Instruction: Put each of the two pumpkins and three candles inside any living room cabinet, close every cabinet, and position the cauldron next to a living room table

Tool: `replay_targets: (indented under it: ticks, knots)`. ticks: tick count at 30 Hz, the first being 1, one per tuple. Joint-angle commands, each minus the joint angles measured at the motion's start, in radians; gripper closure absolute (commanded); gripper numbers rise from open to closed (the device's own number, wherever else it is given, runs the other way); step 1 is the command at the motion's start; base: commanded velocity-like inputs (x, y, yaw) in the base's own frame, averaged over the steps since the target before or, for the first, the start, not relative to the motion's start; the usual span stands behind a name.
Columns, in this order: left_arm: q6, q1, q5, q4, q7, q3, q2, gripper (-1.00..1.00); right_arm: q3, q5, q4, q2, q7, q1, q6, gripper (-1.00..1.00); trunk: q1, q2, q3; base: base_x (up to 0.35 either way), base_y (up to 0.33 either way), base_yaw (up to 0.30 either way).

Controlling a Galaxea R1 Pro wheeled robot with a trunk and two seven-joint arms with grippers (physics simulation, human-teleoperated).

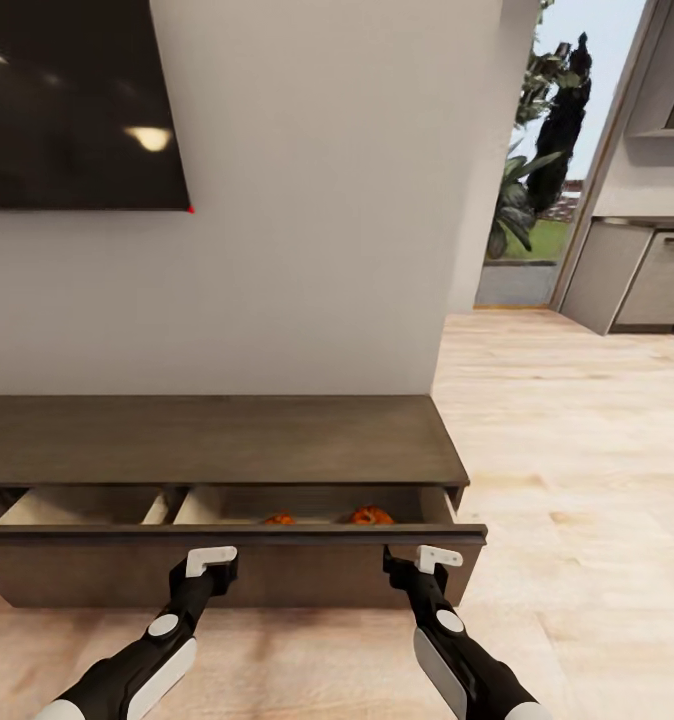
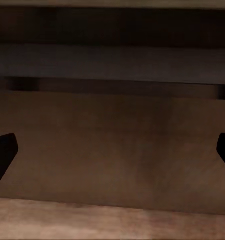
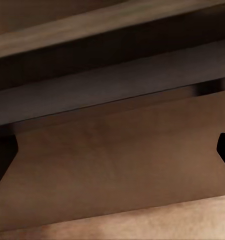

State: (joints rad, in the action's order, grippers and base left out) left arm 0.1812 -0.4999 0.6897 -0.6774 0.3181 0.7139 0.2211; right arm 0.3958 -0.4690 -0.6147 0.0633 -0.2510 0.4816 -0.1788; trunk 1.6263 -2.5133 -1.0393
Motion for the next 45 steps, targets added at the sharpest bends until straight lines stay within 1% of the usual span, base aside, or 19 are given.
replay_targets:
  ticks: [1,7,16,32,36,45]
  knots:
    - [0.006,-0.002,0.01,-0.001,0.007,0.009,0.001,-1.0,0.008,-0.001,-0.007,-0.001,-0.005,0.002,-0.005,-1.0,0.0,0.0,-0.001,0.322,0.0,0.0]
    - [0.007,-0.002,0.01,-0.001,0.007,0.009,0.001,-1.0,0.008,0.0,-0.007,-0.002,-0.005,0.002,-0.005,-1.0,0.0,0.0,-0.001,0.312,0.0,0.0]
    - [0.006,-0.002,0.01,-0.001,0.007,0.009,0.001,-1.0,0.007,0.0,-0.007,-0.002,-0.005,0.002,-0.005,-1.0,0.0,0.0,-0.001,0.18,0.0,0.0]
    - [0.007,-0.002,0.01,-0.001,0.007,0.009,0.001,-1.0,0.006,0.0,-0.007,-0.002,-0.005,0.002,-0.005,-1.0,0.0,0.0,-0.001,0.054,0.008,0.0]
    - [0.008,-0.002,0.01,-0.001,0.007,0.009,0.001,-1.0,0.006,0.0,-0.007,-0.002,-0.005,0.002,-0.005,-1.0,0.0,0.0,-0.001,-0.092,0.003,0.0]
    - [0.009,-0.002,0.01,-0.001,0.007,0.009,0.001,-1.0,0.006,0.0,-0.007,-0.002,-0.005,0.002,-0.005,-1.0,0.0,0.0,-0.001,-0.31,0.0,0.0]
